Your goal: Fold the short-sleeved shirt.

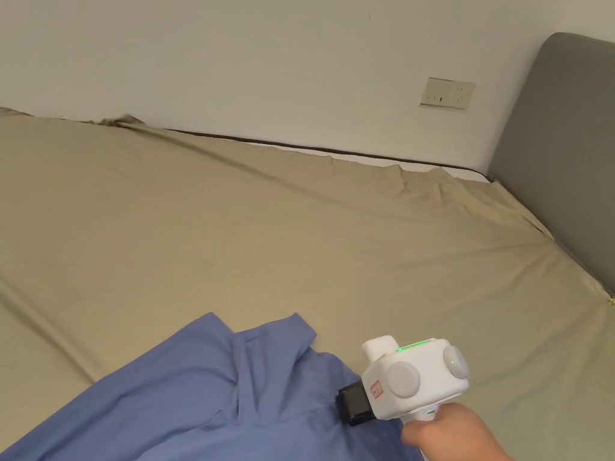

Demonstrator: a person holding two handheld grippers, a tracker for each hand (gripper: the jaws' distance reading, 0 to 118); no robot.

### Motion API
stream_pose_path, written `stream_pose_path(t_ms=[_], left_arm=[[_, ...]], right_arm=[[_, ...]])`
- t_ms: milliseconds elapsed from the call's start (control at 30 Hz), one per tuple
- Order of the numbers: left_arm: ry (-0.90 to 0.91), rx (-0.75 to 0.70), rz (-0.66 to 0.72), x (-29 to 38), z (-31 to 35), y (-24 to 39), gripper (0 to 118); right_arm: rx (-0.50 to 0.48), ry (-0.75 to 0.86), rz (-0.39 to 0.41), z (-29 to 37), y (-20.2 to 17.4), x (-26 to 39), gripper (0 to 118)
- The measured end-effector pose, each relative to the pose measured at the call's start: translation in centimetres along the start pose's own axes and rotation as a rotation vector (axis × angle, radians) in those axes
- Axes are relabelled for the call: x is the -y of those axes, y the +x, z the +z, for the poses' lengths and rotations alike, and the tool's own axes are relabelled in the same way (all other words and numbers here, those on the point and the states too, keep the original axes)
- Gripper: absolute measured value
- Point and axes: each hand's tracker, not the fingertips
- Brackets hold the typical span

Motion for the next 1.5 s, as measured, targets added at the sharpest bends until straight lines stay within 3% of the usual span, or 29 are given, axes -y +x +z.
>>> stream_pose_path(t_ms=[33,67,100,133,167,233,300,367,433,500,533,633,800,900,1033,1133,1267,1400,1500], left_arm=[[0.002,0.001,0.002,0.1,0.2,0.2,4],[0.004,0.001,0.006,-0.1,0.2,0.1,4],[0.007,0.004,0.010,0.0,0.4,0.3,4],[0.015,0.011,0.015,0.1,0.7,0.6,4],[0.024,0.024,0.022,0.1,1.0,0.8,4],[0.068,0.075,0.066,0.0,1.8,0.8,4],[0.108,0.158,0.108,-0.3,3.8,1.3,4],[0.159,0.248,0.141,-1.2,6.0,1.8,4],[0.211,0.328,0.150,-2.8,9.0,2.9,4],[0.248,0.388,0.125,-5.0,11.2,4.1,4],[0.276,0.406,0.103,-6.1,12.6,5.0,4],[0.342,0.448,0.034,-9.5,16.4,8.2,4],[0.431,0.565,0.001,-14.7,23.4,12.6,4],[0.471,0.442,-0.116,-18.7,26.1,15.6,4],[0.441,0.373,-0.172,-24.5,27.0,18.2,4],[0.429,0.325,-0.145,-28.8,27.4,18.9,4],[0.405,0.305,-0.026,-34.7,27.4,18.1,4],[0.416,0.292,-0.013,-38.7,27.1,18.4,4],[0.438,0.258,-0.038,-41.3,26.4,18.9,4]], right_arm=[[-0.009,-0.020,-0.014,0.6,-0.2,0.0,100],[-0.071,0.003,-0.055,1.4,-0.4,0.3,73],[-0.024,0.095,-0.028,2.6,-1.1,1.1,20],[0.050,0.134,0.044,3.6,-2.2,1.8,2],[0.079,0.163,0.077,4.5,-2.7,2.3,2],[-0.065,0.239,-0.002,7.4,-2.5,4.0,2],[-0.005,0.358,-0.038,12.2,-1.6,5.3,2],[-0.005,0.487,-0.097,17.9,-0.4,7.2,2],[0.051,0.601,-0.144,24.4,1.0,9.1,2],[0.233,0.702,-0.099,29.7,1.5,10.8,2],[0.272,0.726,-0.073,32.3,2.2,11.2,2],[0.280,0.818,-0.136,39.4,4.5,11.9,2],[0.452,0.956,-0.157,48.0,6.2,11.8,2],[0.409,0.990,-0.199,50.5,7.7,9.7,2],[0.374,0.984,-0.209,52.2,9.0,4.8,2],[0.430,0.947,-0.173,52.4,9.9,0.2,2],[0.350,0.882,-0.245,52.3,12.3,-5.8,2],[0.257,0.804,-0.303,51.2,14.1,-11.8,2],[0.278,0.769,-0.280,49.8,14.2,-16.0,2]])
